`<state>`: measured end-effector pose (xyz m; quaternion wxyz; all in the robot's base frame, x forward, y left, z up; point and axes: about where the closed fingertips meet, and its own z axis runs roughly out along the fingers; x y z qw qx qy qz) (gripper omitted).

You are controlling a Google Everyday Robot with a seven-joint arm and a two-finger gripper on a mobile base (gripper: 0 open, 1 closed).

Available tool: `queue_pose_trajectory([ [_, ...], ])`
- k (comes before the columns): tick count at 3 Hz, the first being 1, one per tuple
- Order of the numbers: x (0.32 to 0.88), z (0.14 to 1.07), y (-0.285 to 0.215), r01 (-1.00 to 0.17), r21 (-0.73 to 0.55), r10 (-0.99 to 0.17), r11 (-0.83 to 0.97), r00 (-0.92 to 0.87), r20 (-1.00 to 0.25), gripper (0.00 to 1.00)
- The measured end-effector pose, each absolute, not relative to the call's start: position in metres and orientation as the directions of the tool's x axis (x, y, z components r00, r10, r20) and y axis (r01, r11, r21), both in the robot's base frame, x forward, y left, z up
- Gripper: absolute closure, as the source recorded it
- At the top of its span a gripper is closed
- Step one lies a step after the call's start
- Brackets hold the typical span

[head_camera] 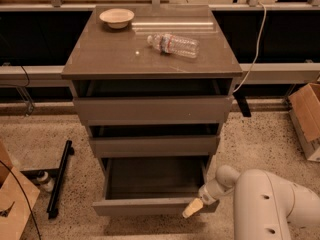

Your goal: Open bottom drawer

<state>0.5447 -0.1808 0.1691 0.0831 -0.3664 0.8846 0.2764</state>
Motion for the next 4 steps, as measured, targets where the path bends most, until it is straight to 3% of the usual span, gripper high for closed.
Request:
queue_pose_trajectory([
  [2,0.526,0.174,-0.186,-0.675,0.435,-0.592,0.596,-0.735,-0.33,0.0],
  [3,0.477,0.191,-0.175,-0.693,0.434,-0.626,0.576,-0.715,-0.312,0.0],
  [4,0.477,0.191,-0.175,-0.693,0.434,-0.626,0.576,-0.715,-0.312,0.0],
])
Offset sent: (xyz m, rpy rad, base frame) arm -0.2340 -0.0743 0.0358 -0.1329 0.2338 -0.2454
